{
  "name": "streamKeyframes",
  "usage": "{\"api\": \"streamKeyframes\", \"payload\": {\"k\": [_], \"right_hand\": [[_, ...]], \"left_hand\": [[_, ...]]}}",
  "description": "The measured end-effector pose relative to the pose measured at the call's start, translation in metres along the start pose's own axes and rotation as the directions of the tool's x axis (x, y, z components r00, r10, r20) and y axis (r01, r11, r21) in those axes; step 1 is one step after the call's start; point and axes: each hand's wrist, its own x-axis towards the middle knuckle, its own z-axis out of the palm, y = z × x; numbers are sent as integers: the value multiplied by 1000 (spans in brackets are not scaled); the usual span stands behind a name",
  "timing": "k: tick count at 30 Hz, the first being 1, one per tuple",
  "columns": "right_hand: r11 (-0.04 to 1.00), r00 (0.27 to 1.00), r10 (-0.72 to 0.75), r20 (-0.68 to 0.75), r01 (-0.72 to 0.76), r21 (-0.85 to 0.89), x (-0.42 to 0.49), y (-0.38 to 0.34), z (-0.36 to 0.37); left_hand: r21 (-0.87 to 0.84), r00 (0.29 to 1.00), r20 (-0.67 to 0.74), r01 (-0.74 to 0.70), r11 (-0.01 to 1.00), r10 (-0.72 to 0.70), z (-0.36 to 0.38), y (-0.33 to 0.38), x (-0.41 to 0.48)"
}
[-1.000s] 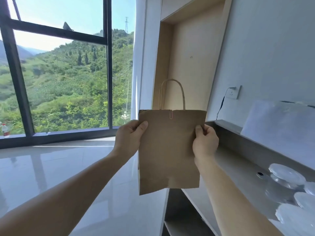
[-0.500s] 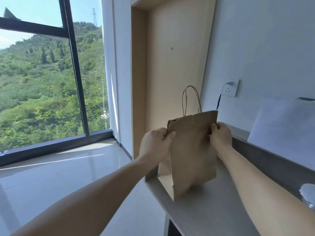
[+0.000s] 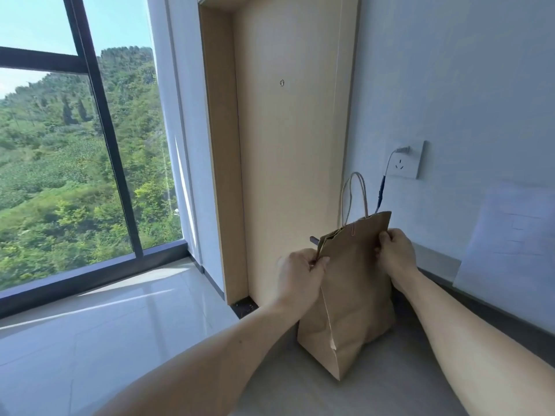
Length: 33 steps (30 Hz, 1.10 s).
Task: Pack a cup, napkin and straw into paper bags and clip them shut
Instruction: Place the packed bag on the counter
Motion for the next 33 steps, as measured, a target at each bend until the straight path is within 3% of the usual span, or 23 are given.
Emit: {"api": "streamKeyframes", "payload": {"k": [5,10,19,24,27,30,33], "right_hand": [[998,997,39,-71,-35,58,8,15,-3],[998,992,-23,-120,30,58,10,13,-8],[994,1000,2,-18,0,105,1,20,-16],[998,999,-15,40,17,-54,-22,9,-28],[979,991,-24,129,49,-199,-43,0,-41],[933,976,-7,216,84,-349,-73,-14,-59],[888,953,75,294,71,-455,-108,-29,-79]], "left_hand": [[-23,999,27,-41,999,41,10,6,7],[-18,999,42,-18,1000,19,13,4,9],[50,996,77,33,998,-37,18,-1,11],[51,996,70,54,997,-57,15,12,16],[275,994,70,-104,956,88,9,20,19],[532,935,116,-344,774,336,2,29,11],[595,847,249,-516,615,470,1,38,-11]]}}
